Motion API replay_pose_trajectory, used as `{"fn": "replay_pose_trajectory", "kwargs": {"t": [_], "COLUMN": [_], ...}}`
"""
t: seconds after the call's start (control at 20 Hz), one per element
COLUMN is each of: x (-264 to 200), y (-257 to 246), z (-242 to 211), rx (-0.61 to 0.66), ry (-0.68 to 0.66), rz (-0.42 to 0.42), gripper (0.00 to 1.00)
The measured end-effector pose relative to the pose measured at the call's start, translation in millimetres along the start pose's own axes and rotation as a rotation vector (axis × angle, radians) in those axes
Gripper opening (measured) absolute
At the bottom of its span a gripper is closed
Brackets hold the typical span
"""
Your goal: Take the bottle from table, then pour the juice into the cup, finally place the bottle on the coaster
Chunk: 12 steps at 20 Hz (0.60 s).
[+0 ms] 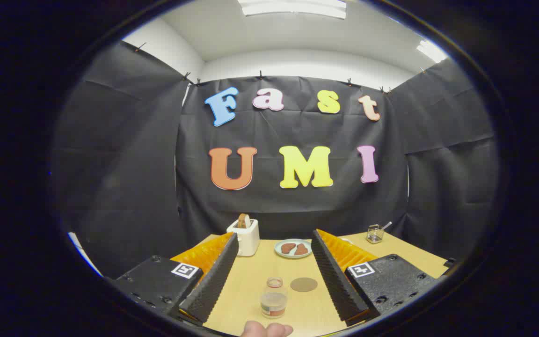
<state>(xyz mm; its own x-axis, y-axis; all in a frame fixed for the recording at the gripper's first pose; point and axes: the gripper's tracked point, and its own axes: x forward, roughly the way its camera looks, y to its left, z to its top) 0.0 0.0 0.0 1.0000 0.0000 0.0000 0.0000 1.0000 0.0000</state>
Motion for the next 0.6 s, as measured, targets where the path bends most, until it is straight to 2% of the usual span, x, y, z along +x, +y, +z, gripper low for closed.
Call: {"fn": "replay_pose_trajectory", "kwargs": {"t": [0.6], "x": [-13], "y": [9], "z": [17], "rx": [0.037], "ry": [-0.034], "rz": [0.033], "gripper": [1.0]}}
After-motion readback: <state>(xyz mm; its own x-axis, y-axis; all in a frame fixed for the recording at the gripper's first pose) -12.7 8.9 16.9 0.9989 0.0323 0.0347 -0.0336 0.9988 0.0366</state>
